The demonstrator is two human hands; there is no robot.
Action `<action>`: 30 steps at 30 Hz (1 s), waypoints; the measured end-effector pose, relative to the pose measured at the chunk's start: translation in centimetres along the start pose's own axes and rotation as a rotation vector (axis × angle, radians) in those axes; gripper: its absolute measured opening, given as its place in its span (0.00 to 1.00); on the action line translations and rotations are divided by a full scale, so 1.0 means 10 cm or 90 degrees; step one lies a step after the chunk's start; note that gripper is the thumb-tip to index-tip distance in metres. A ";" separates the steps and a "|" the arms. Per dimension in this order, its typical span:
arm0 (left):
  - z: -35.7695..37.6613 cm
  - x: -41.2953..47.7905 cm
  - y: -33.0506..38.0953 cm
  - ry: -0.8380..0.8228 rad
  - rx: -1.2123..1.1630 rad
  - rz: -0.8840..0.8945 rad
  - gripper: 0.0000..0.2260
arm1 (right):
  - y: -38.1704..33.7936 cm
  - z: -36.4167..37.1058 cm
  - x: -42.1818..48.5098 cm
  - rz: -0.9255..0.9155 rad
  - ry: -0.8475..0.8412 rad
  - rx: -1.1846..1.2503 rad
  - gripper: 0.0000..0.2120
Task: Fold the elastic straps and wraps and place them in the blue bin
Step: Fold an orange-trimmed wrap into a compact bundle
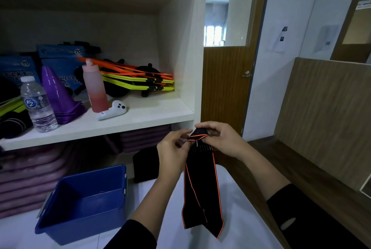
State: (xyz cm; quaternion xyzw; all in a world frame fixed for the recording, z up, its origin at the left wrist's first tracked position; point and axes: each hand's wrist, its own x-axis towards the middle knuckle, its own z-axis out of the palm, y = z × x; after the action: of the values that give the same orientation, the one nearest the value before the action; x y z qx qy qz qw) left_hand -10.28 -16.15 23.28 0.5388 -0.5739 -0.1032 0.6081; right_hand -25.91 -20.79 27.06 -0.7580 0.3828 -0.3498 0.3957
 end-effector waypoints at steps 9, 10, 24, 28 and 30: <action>-0.11 0.17 0.06 0.007 0.018 -0.030 0.06 | -0.12 0.02 0.11 -0.053 -0.031 -0.045 0.17; -0.12 0.19 0.07 0.014 0.013 -0.043 0.05 | -0.13 0.02 0.11 -0.060 -0.007 -0.055 0.15; -0.22 0.32 0.16 -0.042 0.062 0.001 0.07 | -0.17 0.19 0.19 -0.181 0.204 -0.099 0.11; -0.17 0.36 0.23 0.003 0.035 -0.049 0.03 | -0.18 0.13 0.19 -0.225 0.231 -0.088 0.10; -0.15 0.38 0.26 0.021 0.039 -0.057 0.02 | -0.18 0.09 0.19 -0.238 0.242 -0.091 0.09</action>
State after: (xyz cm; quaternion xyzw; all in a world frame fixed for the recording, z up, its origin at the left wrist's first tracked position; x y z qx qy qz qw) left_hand -9.13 -17.15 27.92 0.5840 -0.5418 -0.1035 0.5955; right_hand -23.69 -21.42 28.63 -0.7621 0.3277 -0.5248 0.1908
